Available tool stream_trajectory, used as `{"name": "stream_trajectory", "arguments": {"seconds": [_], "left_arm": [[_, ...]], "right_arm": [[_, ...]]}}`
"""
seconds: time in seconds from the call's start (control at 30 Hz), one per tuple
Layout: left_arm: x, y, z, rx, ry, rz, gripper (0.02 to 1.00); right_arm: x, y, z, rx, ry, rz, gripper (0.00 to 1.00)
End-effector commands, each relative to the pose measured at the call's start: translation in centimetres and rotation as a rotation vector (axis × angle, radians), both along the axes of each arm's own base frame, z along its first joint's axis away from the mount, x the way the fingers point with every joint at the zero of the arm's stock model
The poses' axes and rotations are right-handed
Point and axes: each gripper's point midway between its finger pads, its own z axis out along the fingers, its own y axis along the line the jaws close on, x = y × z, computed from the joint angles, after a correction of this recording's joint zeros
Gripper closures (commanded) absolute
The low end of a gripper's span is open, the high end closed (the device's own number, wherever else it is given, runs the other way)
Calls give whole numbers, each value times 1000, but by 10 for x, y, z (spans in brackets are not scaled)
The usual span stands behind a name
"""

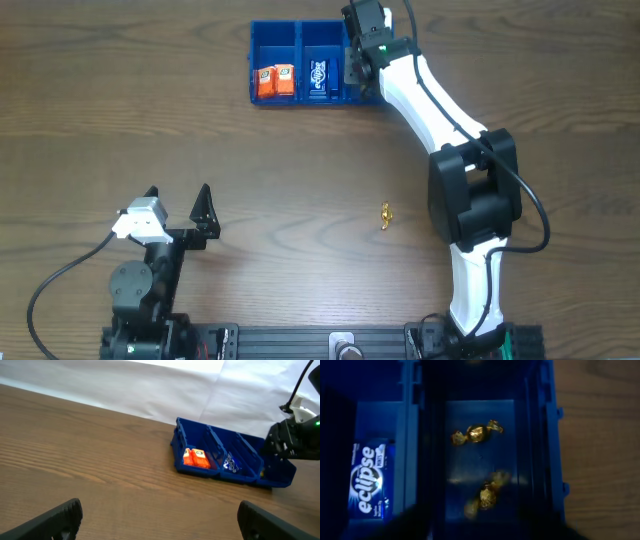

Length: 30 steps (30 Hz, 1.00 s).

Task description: Sort Candies Into Trays

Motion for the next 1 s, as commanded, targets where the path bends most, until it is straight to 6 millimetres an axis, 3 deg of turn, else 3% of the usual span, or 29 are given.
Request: {"name": "stream_trajectory", "arguments": {"seconds": [0.03,0.2,0.3,0.37,0.43,0.53,0.67,0.83,1.0], "left_arm": [[0,-1,-17,16,38,-7,20],[0,-1,-17,16,38,-7,20],[0,-1,-17,16,38,-7,23],[0,-1,-17,16,38,-7,20],[0,-1,-17,16,38,-7,20],[0,-1,-17,16,38,-7,20],[0,-1,-17,16,38,-7,20],[0,-1,-17,16,38,-7,20],[0,-1,-17,16,38,-7,20]], "right_arm": [[-1,-4,30,-20,-50,20,220],[-30,-2,76,62,-85,62,220],[-71,1,100,144,-89,114,222],[-103,-3,100,175,-66,139,222],[-134,-10,90,192,-21,131,222],[-191,-28,49,186,115,77,218],[-240,-35,-4,169,278,45,220],[-271,-36,-51,134,407,14,222],[-279,-31,-77,98,482,22,229]]}}
